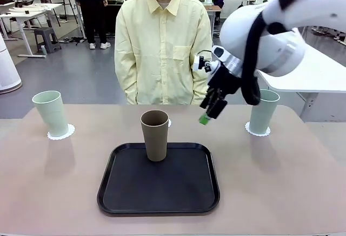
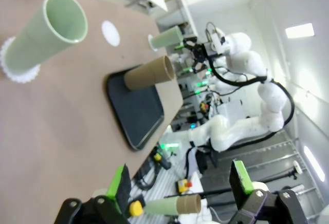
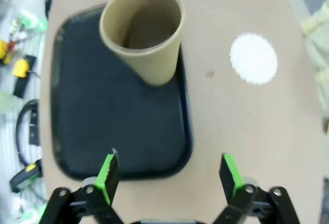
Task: Place coasters on the table and set cups on them.
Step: Take one Reusable plastic cup from the Flat Tray and place it on a coaster set by the human.
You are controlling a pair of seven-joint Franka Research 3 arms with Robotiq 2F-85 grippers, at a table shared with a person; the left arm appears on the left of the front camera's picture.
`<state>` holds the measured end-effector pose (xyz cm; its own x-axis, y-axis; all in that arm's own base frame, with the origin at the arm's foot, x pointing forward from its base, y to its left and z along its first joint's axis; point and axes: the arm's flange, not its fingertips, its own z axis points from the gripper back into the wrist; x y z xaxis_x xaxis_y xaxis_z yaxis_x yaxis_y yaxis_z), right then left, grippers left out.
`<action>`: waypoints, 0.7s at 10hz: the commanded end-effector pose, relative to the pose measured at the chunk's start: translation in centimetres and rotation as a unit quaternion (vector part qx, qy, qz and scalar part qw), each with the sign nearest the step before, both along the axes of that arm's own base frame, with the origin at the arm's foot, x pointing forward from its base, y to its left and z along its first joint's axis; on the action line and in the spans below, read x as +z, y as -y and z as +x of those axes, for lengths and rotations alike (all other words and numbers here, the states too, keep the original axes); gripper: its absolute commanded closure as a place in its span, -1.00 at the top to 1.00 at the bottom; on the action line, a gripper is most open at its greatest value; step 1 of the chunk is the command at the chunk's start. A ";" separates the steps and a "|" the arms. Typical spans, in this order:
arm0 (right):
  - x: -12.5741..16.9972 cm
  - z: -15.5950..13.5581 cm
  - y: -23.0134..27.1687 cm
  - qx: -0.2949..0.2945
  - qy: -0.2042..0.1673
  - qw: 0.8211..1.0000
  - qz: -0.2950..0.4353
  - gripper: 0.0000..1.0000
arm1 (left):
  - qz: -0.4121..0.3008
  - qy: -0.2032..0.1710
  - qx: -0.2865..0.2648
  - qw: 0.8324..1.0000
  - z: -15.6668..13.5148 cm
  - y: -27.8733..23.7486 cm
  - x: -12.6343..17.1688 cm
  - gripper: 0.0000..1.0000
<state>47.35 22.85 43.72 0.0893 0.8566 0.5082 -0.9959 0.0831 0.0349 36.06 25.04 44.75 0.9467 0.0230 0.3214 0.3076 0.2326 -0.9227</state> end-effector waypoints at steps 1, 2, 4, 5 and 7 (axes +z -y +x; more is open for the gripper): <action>-0.9 1.8 1.1 0.039 -0.046 0.995 0.080 1.00 | -0.002 0.002 0.002 1.000 -0.1 0.0 0.1 1.00; -1.4 1.9 1.4 0.059 -0.069 0.989 0.115 1.00 | -0.002 0.002 0.002 1.000 -0.1 0.0 0.1 1.00; -2.5 1.3 2.3 0.079 -0.077 0.983 0.146 1.00 | -0.002 0.002 0.002 1.000 -0.1 0.0 0.1 1.00; -2.9 0.6 2.8 0.083 -0.074 0.982 0.152 1.00 | -0.002 0.002 0.002 1.000 -0.1 0.0 0.1 1.00; -3.6 -1.5 3.1 0.076 -0.053 0.986 0.142 1.00 | -0.002 0.002 0.002 1.000 -0.1 0.0 0.1 1.00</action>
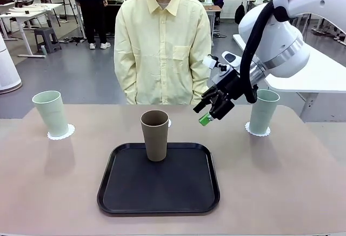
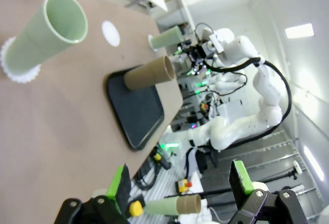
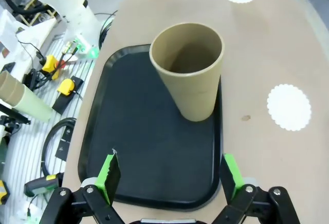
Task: Place coasters on the table and set cups on them.
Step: Take one Reusable plastic cup from the Flat Tray and place it on a coaster set by the human.
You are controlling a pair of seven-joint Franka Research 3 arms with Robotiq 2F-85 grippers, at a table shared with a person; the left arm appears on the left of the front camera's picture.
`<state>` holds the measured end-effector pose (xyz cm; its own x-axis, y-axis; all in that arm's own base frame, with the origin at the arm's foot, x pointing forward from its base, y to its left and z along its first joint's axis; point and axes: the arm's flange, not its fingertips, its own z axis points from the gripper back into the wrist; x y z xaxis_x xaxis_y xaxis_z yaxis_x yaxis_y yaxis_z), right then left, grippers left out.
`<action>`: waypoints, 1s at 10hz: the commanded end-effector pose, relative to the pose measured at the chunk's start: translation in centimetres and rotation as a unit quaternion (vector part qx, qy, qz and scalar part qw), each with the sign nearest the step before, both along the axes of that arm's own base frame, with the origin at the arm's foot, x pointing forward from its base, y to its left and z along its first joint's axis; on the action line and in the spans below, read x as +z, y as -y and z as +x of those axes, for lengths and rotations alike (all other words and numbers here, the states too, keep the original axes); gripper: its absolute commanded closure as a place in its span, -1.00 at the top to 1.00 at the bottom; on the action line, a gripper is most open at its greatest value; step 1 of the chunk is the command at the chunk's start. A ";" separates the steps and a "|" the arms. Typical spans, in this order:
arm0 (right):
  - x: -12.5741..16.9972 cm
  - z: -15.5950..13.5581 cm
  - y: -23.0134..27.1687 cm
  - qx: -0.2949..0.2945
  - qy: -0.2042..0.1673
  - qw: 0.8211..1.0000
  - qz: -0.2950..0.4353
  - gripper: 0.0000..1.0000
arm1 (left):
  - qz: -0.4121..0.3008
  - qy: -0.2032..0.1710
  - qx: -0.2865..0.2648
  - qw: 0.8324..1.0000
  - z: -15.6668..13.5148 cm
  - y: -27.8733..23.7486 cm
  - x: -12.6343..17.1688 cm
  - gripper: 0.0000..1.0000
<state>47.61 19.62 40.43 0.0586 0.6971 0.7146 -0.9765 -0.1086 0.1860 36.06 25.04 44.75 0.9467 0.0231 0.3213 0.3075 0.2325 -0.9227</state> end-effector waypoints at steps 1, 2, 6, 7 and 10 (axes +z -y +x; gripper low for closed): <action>-0.1 -2.6 -0.1 -0.033 0.026 0.999 -0.013 1.00 | -0.002 0.002 0.002 1.000 -0.1 0.0 0.1 1.00; 0.0 0.0 0.0 0.000 0.000 1.000 0.000 1.00 | -0.002 0.002 0.002 1.000 -0.1 0.0 0.1 1.00; 0.0 0.0 0.0 0.000 0.000 1.000 0.000 1.00 | -0.002 0.002 0.002 1.000 -0.1 0.0 0.1 1.00; 0.0 -0.5 0.0 -0.003 0.006 1.000 -0.004 1.00 | -0.002 0.002 0.002 1.000 -0.1 0.0 0.1 1.00; -6.3 -3.0 -0.7 -0.011 0.044 0.998 0.042 1.00 | -0.002 0.002 0.002 1.000 -0.1 0.0 0.1 1.00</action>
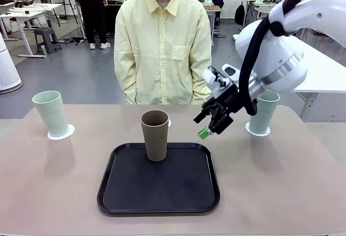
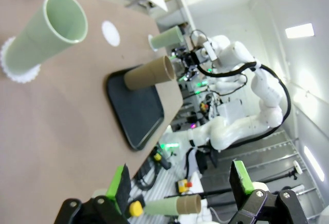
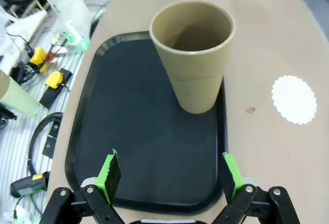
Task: Place coasters on the table and set cups on them.
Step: Take one Reusable plastic cup from the Flat Tray and place it on a coaster set by the human.
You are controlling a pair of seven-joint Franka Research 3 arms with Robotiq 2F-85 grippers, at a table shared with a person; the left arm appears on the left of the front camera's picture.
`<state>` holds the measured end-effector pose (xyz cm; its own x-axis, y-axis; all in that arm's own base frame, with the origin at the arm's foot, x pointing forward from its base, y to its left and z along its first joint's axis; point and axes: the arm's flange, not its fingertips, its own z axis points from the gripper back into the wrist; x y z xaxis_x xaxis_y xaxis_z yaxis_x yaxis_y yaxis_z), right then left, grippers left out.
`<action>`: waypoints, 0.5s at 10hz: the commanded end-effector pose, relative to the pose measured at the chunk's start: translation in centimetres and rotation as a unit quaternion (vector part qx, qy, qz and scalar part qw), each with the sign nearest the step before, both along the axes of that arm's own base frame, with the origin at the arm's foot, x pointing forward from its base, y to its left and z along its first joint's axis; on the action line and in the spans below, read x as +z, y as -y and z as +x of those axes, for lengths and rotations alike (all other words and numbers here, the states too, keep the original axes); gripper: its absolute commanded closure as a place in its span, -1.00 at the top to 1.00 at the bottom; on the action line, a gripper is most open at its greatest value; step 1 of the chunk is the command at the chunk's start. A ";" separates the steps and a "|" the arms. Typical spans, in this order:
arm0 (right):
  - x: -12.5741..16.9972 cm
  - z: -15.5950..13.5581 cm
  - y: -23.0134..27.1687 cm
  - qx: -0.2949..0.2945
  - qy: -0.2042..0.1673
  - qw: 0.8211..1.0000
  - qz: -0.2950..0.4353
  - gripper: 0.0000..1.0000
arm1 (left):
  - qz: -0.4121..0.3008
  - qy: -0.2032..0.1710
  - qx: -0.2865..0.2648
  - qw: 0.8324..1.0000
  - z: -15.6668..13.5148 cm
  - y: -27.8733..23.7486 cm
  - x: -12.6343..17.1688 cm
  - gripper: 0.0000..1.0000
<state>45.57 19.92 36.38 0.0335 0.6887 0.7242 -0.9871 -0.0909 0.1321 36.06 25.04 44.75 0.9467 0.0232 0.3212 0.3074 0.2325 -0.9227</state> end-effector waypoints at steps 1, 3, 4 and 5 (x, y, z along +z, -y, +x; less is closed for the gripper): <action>-3.2 -1.5 -0.6 0.000 0.037 0.997 0.072 1.00 | -0.002 0.002 0.002 1.000 -0.1 0.0 0.1 1.00; -3.9 -2.0 -1.0 -0.001 0.063 0.986 0.157 1.00 | -0.002 0.002 0.002 1.000 -0.1 0.0 0.1 1.00; -4.1 -2.0 -1.0 -0.015 0.079 0.981 0.176 1.00 | -0.002 0.002 0.002 1.000 -0.1 0.0 0.1 1.00; -4.7 -2.2 -1.0 -0.031 0.078 0.978 0.191 1.00 | -0.002 0.002 0.002 1.000 -0.1 0.0 0.1 1.00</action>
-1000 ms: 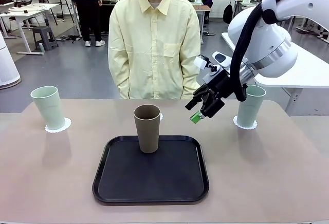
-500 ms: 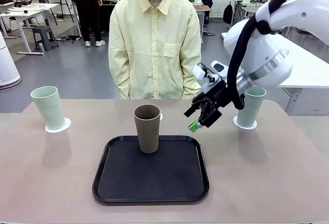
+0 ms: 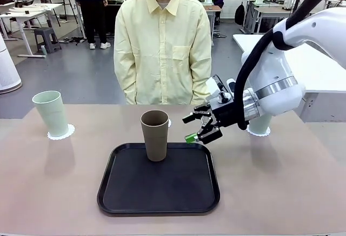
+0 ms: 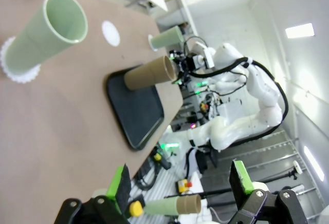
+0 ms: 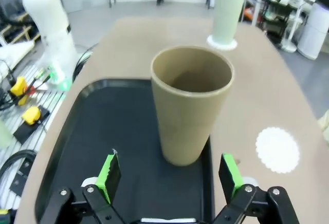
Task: Place coasters on the table and set cups on them.
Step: Take one Reusable plastic cup from the Flat Tray and place it on a coaster set by the human.
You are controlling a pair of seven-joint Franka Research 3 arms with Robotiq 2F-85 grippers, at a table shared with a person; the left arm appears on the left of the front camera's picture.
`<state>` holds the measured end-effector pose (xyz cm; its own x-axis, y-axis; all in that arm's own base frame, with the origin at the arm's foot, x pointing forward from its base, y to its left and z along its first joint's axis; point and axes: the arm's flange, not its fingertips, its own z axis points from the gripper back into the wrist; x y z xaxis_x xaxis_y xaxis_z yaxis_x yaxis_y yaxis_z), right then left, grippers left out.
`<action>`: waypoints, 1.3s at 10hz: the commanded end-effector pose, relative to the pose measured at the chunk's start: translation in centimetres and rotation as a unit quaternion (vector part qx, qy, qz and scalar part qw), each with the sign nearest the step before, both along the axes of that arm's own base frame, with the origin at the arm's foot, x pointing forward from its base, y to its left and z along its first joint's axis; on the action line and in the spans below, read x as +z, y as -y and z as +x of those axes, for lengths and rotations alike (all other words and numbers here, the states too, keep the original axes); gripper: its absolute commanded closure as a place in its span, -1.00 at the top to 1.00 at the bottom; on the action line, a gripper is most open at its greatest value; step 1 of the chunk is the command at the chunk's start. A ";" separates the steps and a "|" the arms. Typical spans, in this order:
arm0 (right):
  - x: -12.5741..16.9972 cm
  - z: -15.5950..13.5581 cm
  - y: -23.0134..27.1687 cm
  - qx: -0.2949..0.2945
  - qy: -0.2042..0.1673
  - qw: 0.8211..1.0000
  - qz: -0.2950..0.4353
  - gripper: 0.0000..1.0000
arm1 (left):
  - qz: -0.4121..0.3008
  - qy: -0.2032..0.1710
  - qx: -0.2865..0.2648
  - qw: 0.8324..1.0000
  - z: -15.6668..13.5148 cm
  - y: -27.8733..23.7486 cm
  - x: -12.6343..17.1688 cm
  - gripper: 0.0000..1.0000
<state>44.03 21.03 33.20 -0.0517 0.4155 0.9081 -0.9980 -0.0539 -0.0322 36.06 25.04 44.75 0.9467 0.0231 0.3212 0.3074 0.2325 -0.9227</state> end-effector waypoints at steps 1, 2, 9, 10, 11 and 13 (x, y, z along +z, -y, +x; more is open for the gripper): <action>-2.0 -0.7 -0.2 -0.005 0.005 0.999 0.039 1.00 | -0.002 0.002 0.002 1.000 -0.1 0.0 0.1 1.00; -2.3 -0.8 -0.5 -0.009 0.011 0.999 0.041 1.00 | -0.002 0.002 0.002 1.000 -0.1 0.0 0.1 1.00; -2.6 -0.4 -0.3 -0.003 -0.019 0.999 0.032 1.00 | -0.002 0.002 0.002 1.000 -0.1 0.0 0.1 1.00; -2.6 -0.4 -0.3 -0.003 -0.019 0.999 0.032 1.00 | -0.002 0.002 0.002 1.000 -0.1 0.0 0.1 1.00; -2.6 -0.4 -0.3 -0.003 -0.019 0.999 0.032 1.00 | -0.002 0.002 0.002 1.000 -0.1 0.0 0.1 1.00; -3.2 0.7 -0.6 -0.045 -0.036 0.996 0.070 1.00 | -0.002 0.002 0.002 1.000 -0.1 0.0 0.1 1.00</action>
